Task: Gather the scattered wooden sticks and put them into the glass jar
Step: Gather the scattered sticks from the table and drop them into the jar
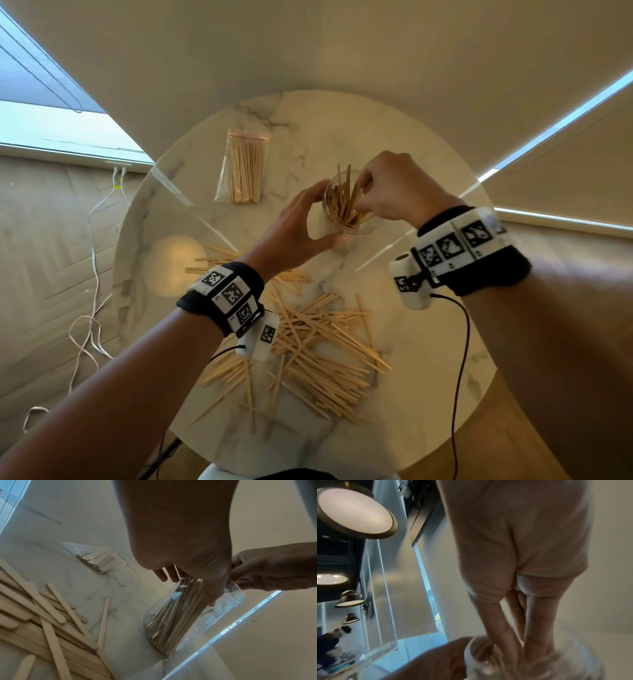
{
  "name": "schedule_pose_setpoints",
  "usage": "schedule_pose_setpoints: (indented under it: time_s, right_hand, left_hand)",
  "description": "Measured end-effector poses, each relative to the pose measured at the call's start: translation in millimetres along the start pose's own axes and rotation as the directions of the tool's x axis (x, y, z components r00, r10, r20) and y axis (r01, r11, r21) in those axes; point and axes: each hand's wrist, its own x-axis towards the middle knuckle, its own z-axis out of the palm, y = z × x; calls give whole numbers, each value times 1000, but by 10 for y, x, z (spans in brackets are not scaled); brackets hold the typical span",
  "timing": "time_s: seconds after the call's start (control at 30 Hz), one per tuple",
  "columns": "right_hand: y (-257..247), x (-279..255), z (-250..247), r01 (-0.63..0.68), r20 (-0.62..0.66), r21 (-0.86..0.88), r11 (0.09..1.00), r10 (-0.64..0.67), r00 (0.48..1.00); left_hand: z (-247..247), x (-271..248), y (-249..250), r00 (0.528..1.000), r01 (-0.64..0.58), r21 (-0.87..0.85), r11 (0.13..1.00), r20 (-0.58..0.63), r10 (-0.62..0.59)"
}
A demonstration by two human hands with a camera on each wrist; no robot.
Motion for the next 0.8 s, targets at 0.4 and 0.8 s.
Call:
schedule_pose_setpoints:
  time_s: [0.4,0.8]
  right_hand:
    - [38,-41,93,114,-47,162,980,-107,993]
    - [68,123,381,202,-89,30,979,-199,976]
  left_hand:
    - [-26,17,-30,1000,-5,-9,1000,2,5]
    - [-35,17,-25,1000,10,11,1000,6,-10]
